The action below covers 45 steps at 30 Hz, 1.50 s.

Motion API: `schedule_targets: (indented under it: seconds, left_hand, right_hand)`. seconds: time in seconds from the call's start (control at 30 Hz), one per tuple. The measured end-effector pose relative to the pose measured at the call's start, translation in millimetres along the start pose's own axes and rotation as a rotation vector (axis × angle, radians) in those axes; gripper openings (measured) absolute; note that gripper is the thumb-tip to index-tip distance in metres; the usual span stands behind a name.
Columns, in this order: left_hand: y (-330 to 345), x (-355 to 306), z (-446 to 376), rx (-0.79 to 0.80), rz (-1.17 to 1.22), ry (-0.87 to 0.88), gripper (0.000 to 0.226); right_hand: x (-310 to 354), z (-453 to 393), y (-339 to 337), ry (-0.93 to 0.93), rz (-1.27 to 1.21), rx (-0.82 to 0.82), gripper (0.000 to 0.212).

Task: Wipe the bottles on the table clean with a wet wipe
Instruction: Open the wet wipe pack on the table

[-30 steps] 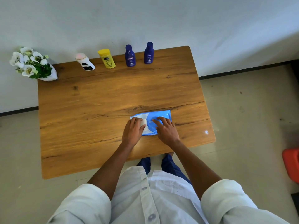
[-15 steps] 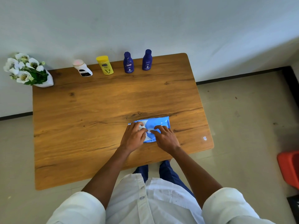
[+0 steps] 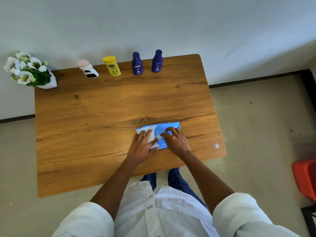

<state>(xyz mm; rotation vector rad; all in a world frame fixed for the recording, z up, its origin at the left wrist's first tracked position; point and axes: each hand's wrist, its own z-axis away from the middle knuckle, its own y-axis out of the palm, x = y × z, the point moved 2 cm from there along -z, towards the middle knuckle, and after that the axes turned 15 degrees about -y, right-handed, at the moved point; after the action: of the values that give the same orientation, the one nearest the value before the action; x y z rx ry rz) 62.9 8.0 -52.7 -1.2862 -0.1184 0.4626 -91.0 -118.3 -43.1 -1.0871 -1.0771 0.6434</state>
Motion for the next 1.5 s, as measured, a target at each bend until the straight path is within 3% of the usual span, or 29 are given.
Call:
schedule_targets:
  seconds: [0.27, 0.63, 1.0, 1.3, 1.5]
  left_hand:
    - [11.4, 3.6, 4.6, 0.089, 0.002, -0.04, 0.061]
    - [8.0, 2.4, 7.9, 0.161, 0.018, -0.08, 0.068]
    - [4.1, 1.7, 13.9, 0.226, 0.094, -0.12, 0.081]
    - [3.7, 3.5, 12.3, 0.233, 0.135, -0.128, 0.094]
    - [5.8, 3.4, 17.1, 0.234, 0.162, -0.13, 0.092]
  right_hand:
    - [-1.9, -24.0, 0.7, -0.157, 0.23, 0.111, 0.027]
    - [-12.0, -53.6, -6.5, -0.437, 0.284, 0.184, 0.027]
    - [-20.9, -50.9, -10.8, -0.544, 0.29, 0.23, 0.016]
    - [-20.1, -43.8, -14.2, -0.608, 0.305, 0.261, 0.037]
    - [-20.9, -44.0, -7.3, -0.623, 0.321, 0.235, 0.032]
